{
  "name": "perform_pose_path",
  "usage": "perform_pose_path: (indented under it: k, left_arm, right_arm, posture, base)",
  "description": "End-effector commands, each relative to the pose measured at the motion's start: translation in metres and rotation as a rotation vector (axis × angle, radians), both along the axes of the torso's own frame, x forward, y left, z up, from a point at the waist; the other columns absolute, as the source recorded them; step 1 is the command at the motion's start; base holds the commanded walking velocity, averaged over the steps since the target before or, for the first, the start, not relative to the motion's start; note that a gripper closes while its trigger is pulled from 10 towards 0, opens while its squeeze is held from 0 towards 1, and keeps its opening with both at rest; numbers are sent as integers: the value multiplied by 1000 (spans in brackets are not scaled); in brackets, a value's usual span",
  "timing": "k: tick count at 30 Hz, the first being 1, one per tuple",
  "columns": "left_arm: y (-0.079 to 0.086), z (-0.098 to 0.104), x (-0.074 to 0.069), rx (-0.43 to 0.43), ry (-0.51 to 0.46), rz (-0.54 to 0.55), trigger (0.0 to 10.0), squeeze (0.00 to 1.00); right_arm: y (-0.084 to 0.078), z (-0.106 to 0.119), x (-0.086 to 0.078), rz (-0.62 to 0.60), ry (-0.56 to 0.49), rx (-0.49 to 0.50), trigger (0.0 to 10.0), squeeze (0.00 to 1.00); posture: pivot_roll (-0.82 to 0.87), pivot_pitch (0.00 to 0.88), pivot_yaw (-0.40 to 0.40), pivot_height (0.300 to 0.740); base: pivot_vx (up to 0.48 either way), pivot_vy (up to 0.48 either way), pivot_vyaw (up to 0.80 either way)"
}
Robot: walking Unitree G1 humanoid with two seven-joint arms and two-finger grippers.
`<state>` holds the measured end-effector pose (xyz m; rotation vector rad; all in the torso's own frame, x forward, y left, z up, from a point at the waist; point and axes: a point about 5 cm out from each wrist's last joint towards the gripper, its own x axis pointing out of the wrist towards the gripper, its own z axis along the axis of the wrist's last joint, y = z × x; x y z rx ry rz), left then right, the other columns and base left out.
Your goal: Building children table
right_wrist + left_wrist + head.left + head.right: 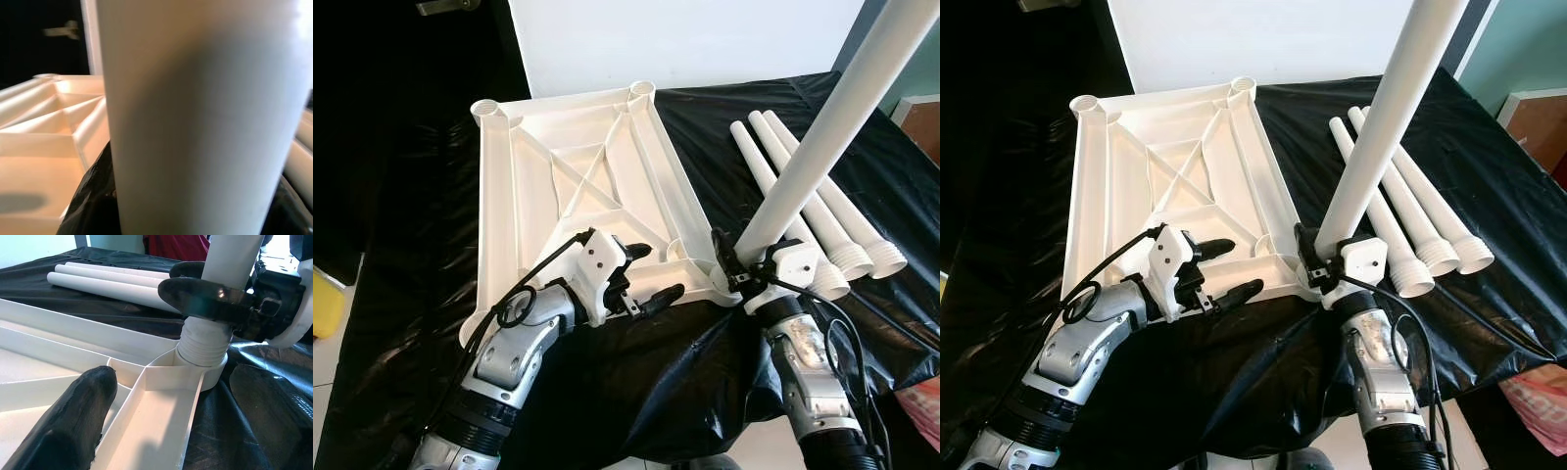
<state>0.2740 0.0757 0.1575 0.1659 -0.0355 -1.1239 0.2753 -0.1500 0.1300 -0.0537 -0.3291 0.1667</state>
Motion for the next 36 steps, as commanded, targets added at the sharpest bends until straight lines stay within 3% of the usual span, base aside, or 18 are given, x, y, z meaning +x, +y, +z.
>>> perform_pose_path:
  k: [1,5,8,14,20,21,25,27,33,34,36]
  left_arm:
    - [1,1,1,-5,0,14,10000,0]
    - [0,2,3,-12,-3,22,10000,0]
    - [0,2,3,-14,-3,24,10000,0]
    - [-1,4,4,-22,-18,26,10000,0]
    - [-1,9,7,-58,-2,17,10000,0]
    - [-1,10,8,-73,5,14,10000,1000]
    - [-1,13,9,-100,16,1,10000,1000]
    - [0,23,14,-124,-7,12,10000,1000]
    - [-1,26,17,-127,-19,20,10000,1000]
    - [-5,39,17,-186,-19,-23,10000,0]
    - [-8,48,16,-229,-20,-58,10000,0]
  right_arm:
    - [-12,-27,-6,-103,124,-46,10000,0]
    - [-9,-29,-9,-295,145,-20,10000,0]
    - [-8,-30,-9,-313,153,-10,10000,0]
    - [1,-15,-5,-261,72,52,10000,0]
    - [8,11,-1,-187,-30,45,10000,0]
    - [9,15,0,-174,-39,49,10000,0]
    - [8,22,2,-158,-48,54,10000,0]
    - [8,34,5,-90,-53,48,10000,0]
    - [9,37,6,-62,-53,45,10000,0]
    - [10,40,11,-14,-24,11,10000,0]
    - [11,42,15,22,-2,-15,10000,0]
  posture:
    - [-24,120,-4,740]
    - [-21,110,-12,740]
    - [-21,110,-12,740]
    - [-22,105,-10,740]
    - [-28,102,-7,740]
    - [-33,102,-7,740]
    - [-33,102,-7,740]
    - [-34,99,-12,740]
    - [-34,99,-12,740]
    - [-36,88,-18,740]
    - [-36,88,-18,740]
  base:
    - [0,0,0]
    - [0,0,0]
    - [0,0,0]
    - [0,0,0]
    - [0,0,0]
    - [0,0,0]
    - [0,0,0]
    - [0,0,0]
    - [0,0,0]
    - [0,0,0]
    - [0,0,0]
